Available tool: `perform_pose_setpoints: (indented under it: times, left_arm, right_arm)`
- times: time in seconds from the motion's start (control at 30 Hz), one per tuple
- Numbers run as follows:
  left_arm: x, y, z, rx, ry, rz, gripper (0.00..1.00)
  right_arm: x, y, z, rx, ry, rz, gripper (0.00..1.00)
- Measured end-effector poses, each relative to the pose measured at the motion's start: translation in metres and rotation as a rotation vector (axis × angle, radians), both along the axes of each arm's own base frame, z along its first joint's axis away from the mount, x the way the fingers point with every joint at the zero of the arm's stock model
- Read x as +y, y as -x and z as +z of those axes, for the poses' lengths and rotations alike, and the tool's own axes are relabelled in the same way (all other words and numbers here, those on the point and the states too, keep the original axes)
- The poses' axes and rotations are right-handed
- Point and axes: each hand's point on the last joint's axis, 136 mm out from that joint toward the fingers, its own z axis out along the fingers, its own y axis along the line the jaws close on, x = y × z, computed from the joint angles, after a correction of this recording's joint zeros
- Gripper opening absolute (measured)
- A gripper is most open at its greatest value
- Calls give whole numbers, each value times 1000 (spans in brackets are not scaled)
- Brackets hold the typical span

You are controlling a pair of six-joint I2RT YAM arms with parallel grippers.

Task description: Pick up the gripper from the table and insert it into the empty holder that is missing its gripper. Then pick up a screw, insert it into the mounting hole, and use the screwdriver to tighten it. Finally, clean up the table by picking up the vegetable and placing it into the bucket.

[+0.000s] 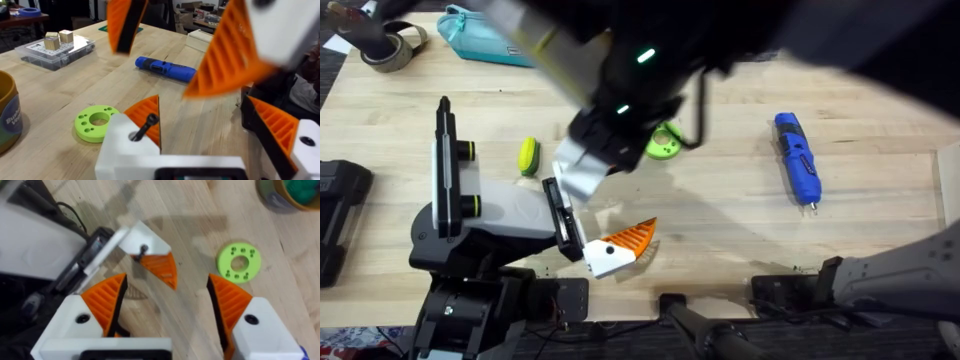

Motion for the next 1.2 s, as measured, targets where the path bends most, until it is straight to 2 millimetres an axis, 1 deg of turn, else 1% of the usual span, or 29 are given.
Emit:
perform_pose_setpoints:
  times: [0.07, 0.13, 0.23, 0.27, 0.47, 0.6, 0.7, 0.83, 0.97, 1.07, 1.17, 1.2]
  left_arm:
    - [0, 0, -1, 9, -1, 0, 985]
    - [0, 0, -2, 15, -1, 1, 985]
    - [0, 0, -2, 16, -1, 1, 985]
    - [0, 0, -2, 16, -1, 1, 985]
    - [0, 0, -2, 16, -1, 1, 985]
    - [0, 0, -2, 16, -1, 1, 985]
    - [0, 0, -2, 16, -1, 1, 985]
    - [0, 0, -2, 16, -1, 0, 985]
    - [0, 0, -2, 16, -1, 1, 985]
    - [0, 0, -2, 16, -1, 2, 985]
    - [0, 0, -2, 16, -1, 1, 985]
    - [0, 0, -2, 16, -1, 2, 985]
  right_arm:
    - [-9, -2, 9, -5, -12, -19, 967]
    - [-10, -2, 11, -7, -16, -20, 967]
    - [-3, 1, 5, 10, -19, -4, 967]
    - [4, 5, 2, 33, -31, 11, 967]
    - [10, 14, 3, 54, -47, 35, 967]
    - [22, 17, 6, 43, -84, 58, 967]
    - [25, 18, 7, 37, -94, 65, 966]
    - [25, 18, 7, 39, -93, 69, 892]
    - [27, 17, 1, 47, -81, 70, 737]
    - [29, 16, -6, 55, -66, 71, 672]
    - [32, 14, -9, 55, -66, 70, 645]
    - [33, 14, -9, 53, -69, 70, 596]
